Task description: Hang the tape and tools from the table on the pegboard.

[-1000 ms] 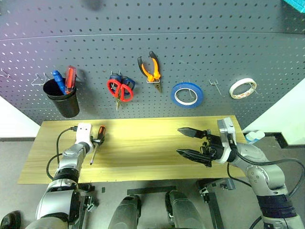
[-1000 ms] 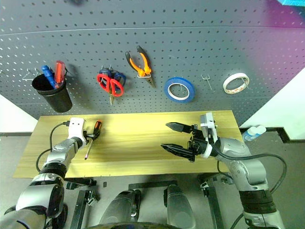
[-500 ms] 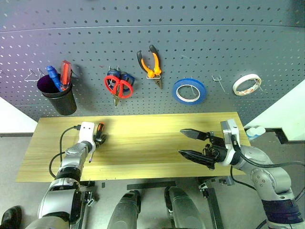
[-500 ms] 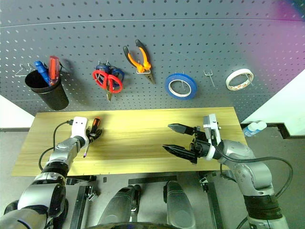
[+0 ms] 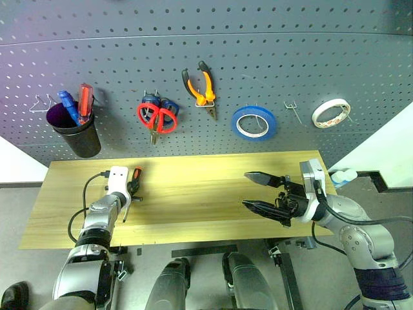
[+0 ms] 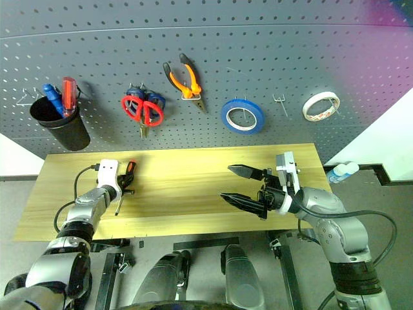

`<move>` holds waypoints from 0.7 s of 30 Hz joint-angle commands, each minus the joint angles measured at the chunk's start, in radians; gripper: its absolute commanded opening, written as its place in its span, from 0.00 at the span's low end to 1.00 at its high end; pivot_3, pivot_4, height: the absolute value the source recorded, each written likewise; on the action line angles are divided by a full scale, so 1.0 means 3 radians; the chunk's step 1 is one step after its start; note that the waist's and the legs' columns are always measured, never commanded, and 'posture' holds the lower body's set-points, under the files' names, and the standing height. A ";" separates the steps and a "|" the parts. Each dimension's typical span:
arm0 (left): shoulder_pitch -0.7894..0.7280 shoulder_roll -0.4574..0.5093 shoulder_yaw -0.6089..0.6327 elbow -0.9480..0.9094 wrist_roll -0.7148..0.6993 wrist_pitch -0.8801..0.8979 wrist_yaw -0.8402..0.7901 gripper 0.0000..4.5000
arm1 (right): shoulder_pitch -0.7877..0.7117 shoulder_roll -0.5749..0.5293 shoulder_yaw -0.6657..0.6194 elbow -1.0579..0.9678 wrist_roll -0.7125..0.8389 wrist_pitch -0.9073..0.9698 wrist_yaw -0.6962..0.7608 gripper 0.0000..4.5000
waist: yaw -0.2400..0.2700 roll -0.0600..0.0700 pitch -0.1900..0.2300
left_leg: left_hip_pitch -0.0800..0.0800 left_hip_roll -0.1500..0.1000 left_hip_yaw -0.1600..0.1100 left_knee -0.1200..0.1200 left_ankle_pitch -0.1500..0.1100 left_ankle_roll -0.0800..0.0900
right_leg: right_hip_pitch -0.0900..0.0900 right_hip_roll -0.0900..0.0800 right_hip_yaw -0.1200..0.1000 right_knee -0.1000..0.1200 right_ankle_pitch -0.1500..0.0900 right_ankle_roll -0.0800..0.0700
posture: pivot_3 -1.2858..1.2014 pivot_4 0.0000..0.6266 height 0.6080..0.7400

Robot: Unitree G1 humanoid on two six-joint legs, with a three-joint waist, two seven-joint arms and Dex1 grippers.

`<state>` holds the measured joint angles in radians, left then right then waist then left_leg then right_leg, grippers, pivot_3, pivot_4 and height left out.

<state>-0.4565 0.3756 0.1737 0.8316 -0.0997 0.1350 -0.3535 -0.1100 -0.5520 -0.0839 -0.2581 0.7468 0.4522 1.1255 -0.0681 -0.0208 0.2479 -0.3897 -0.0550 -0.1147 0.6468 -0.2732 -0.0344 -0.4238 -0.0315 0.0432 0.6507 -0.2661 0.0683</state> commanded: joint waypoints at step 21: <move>0.1728 -0.0244 -0.0097 -0.2746 -0.0054 -0.0480 0.0017 0.14 | -0.0219 0.0073 -0.0059 0.0572 0.0030 -0.0299 0.0498 1.00 | 0.0089 0.0003 -0.0003 | -0.0004 0.0000 0.0004 -0.0001 0.0000 0.0000 | -0.0004 -0.0001 0.0003 -0.0003 0.0001 -0.0002 | 0.49 0.32 1.00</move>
<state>0.0466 0.2987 0.1327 0.0673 -0.1117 0.0819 -0.3404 -0.1710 -0.5368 -0.0940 -0.0898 0.7494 0.3817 1.2501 -0.0415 -0.0200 0.2470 -0.3909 -0.0550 -0.1135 0.6465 -0.2733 -0.0344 -0.4251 -0.0318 0.0441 0.6496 -0.2657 0.0678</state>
